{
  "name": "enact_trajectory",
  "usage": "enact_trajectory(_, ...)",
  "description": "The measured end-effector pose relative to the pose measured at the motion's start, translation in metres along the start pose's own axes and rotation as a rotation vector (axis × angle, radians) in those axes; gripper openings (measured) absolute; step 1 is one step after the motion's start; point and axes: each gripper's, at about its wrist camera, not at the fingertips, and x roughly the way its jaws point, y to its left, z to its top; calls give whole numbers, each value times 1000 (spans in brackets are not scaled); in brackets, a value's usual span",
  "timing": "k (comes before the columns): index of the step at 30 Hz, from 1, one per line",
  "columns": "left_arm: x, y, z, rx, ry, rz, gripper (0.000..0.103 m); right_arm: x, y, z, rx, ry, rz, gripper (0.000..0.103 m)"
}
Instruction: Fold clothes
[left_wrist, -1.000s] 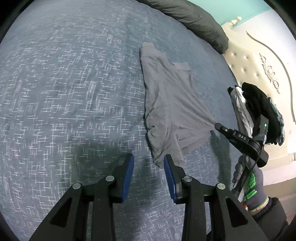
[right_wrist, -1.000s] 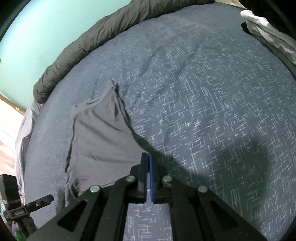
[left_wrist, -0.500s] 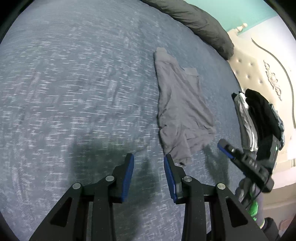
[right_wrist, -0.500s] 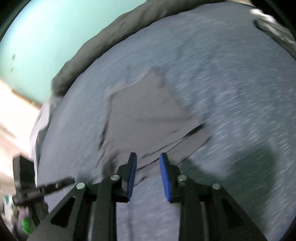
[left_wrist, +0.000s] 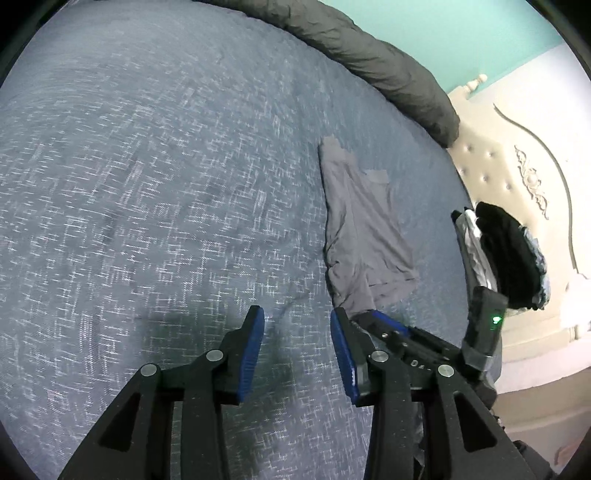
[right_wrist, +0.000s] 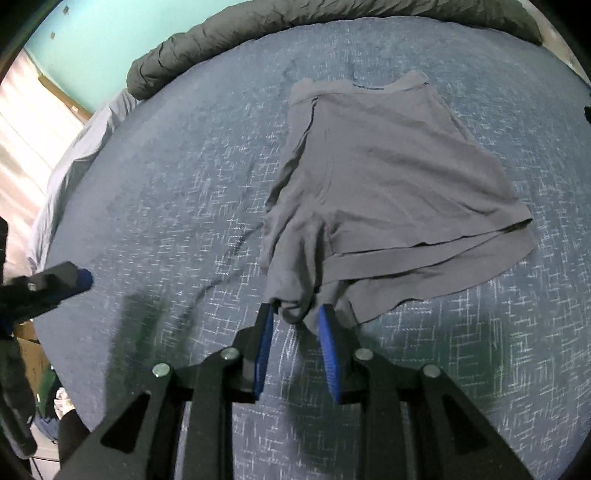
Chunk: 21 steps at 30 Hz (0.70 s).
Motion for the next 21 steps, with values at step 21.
enact_trajectory(21,-2,3,-6,-18,-13,-45,42,-34,26,25,-364,7,-227,1)
